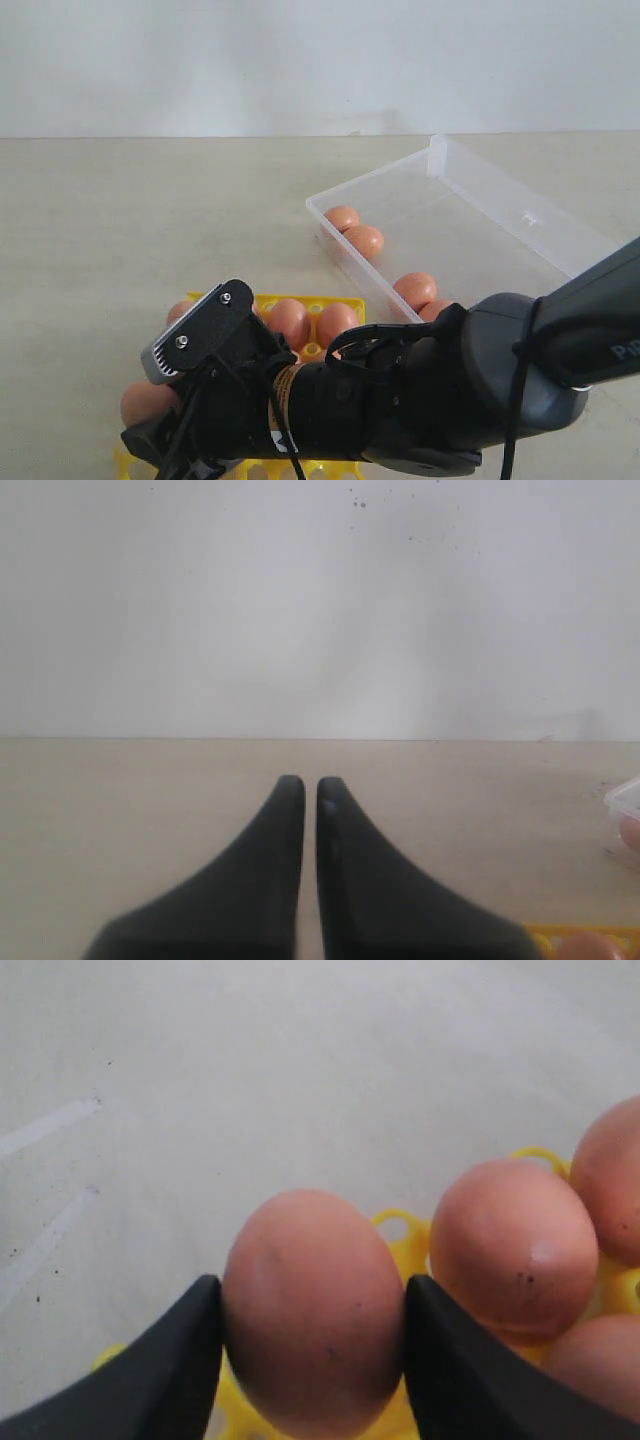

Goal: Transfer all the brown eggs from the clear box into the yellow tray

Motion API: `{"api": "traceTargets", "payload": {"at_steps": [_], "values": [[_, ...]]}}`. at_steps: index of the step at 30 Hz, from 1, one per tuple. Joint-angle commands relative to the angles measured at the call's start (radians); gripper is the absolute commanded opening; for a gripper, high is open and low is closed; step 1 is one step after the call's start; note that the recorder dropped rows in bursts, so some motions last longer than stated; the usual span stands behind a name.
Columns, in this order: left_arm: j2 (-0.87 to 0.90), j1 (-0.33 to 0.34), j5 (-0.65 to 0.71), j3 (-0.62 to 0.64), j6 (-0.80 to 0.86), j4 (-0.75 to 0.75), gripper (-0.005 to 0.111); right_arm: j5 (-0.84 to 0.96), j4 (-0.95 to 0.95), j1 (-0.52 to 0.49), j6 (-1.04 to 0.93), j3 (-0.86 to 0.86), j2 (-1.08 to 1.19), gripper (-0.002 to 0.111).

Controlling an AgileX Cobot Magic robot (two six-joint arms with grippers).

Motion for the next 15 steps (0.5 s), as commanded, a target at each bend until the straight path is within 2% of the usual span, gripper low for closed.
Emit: {"api": "traceTargets", "payload": {"at_steps": [1,6,12,15], "values": [[-0.004,0.001,-0.003,-0.003,-0.007,-0.003,0.004,0.015,-0.014,0.002,-0.003,0.005,0.001,0.060],[-0.004,0.001,-0.003,-0.003,-0.007,-0.003,0.004,0.021,-0.014,0.002,-0.003,0.005,0.001,0.054],[-0.004,0.001,-0.003,-0.003,-0.007,-0.003,0.004,0.010,-0.014,0.002,0.010,0.005,-0.004,0.053],[-0.004,0.001,-0.003,-0.003,-0.007,-0.003,0.004,0.008,-0.016,0.002,0.046,0.005,-0.004,0.047]]}}
